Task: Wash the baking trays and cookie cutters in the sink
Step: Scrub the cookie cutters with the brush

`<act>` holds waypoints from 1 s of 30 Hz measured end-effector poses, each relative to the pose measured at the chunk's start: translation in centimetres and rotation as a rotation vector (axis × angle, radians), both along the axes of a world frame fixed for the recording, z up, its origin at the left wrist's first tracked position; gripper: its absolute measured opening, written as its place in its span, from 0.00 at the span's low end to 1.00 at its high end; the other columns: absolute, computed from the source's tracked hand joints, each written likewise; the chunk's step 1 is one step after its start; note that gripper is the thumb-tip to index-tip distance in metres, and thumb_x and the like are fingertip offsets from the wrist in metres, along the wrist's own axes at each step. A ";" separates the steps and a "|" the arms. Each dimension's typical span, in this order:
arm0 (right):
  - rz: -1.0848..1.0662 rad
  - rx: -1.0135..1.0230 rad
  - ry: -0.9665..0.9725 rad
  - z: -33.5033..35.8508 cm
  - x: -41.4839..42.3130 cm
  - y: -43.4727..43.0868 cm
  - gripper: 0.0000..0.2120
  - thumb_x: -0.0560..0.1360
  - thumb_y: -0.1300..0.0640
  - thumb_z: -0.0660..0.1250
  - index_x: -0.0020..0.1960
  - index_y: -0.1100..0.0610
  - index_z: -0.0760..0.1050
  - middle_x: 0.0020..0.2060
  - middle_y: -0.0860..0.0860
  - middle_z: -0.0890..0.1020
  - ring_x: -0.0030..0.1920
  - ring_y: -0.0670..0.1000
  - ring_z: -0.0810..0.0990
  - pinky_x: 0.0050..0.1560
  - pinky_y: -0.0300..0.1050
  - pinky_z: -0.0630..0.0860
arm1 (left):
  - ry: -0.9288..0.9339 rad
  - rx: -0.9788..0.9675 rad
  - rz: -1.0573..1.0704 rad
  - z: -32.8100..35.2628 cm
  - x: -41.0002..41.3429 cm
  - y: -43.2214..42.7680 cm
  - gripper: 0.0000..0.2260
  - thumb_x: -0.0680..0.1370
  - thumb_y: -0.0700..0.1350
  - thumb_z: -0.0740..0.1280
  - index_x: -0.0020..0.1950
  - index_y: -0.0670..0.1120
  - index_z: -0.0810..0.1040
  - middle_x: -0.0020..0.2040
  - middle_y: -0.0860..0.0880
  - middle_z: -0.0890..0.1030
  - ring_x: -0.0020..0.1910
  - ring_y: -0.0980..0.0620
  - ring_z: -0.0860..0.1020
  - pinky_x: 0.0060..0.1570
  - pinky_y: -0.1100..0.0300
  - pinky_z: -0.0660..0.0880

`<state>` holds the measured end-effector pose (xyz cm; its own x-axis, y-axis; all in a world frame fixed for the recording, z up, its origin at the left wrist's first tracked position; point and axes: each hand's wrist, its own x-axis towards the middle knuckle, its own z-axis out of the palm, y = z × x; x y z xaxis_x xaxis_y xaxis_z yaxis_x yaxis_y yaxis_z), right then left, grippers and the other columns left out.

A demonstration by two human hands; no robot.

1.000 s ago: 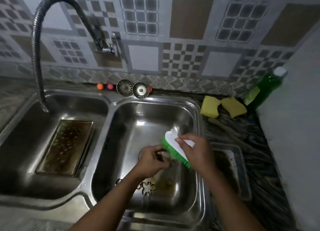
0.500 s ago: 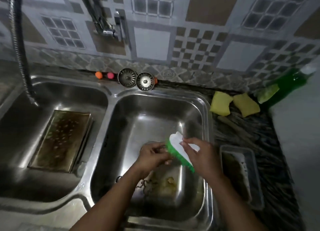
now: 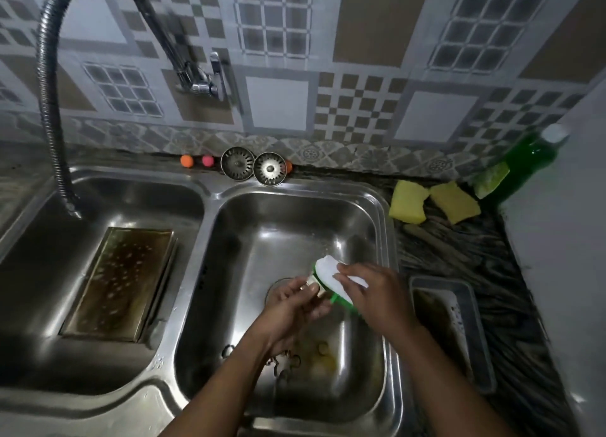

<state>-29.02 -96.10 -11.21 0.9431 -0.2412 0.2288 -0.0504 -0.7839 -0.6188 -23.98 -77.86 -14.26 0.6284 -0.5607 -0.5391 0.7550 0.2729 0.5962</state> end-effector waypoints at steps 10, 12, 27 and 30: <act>-0.430 0.241 0.099 -1.0 0.6 3.6 0.12 0.77 0.44 0.67 0.55 0.49 0.82 0.47 0.49 0.86 0.46 0.51 0.84 0.43 0.48 0.81 | -0.279 0.253 0.121 0.7 -0.4 -1.3 0.16 0.74 0.33 0.72 0.60 0.44 0.79 0.56 0.40 0.84 0.56 0.41 0.82 0.56 0.48 0.79; -0.468 0.336 0.114 -1.0 0.8 3.7 0.11 0.77 0.46 0.67 0.54 0.50 0.82 0.48 0.49 0.86 0.46 0.50 0.83 0.45 0.48 0.81 | -0.344 0.282 0.122 0.5 -0.7 -1.3 0.16 0.75 0.32 0.71 0.61 0.44 0.78 0.55 0.42 0.84 0.56 0.42 0.82 0.57 0.48 0.79; -0.377 0.424 -0.005 0.2 -0.5 3.0 0.11 0.76 0.47 0.69 0.55 0.50 0.83 0.51 0.43 0.85 0.51 0.38 0.81 0.51 0.37 0.78 | -0.061 0.146 0.247 0.0 -1.1 -2.2 0.29 0.69 0.38 0.72 0.70 0.42 0.74 0.60 0.41 0.83 0.59 0.43 0.82 0.57 0.54 0.80; -0.362 0.336 -0.007 0.2 -0.4 2.8 0.13 0.76 0.45 0.68 0.56 0.51 0.83 0.51 0.44 0.85 0.50 0.43 0.83 0.50 0.42 0.80 | -0.053 0.130 0.262 -0.3 -1.3 -2.4 0.26 0.73 0.37 0.70 0.71 0.40 0.72 0.60 0.42 0.83 0.60 0.44 0.81 0.59 0.54 0.79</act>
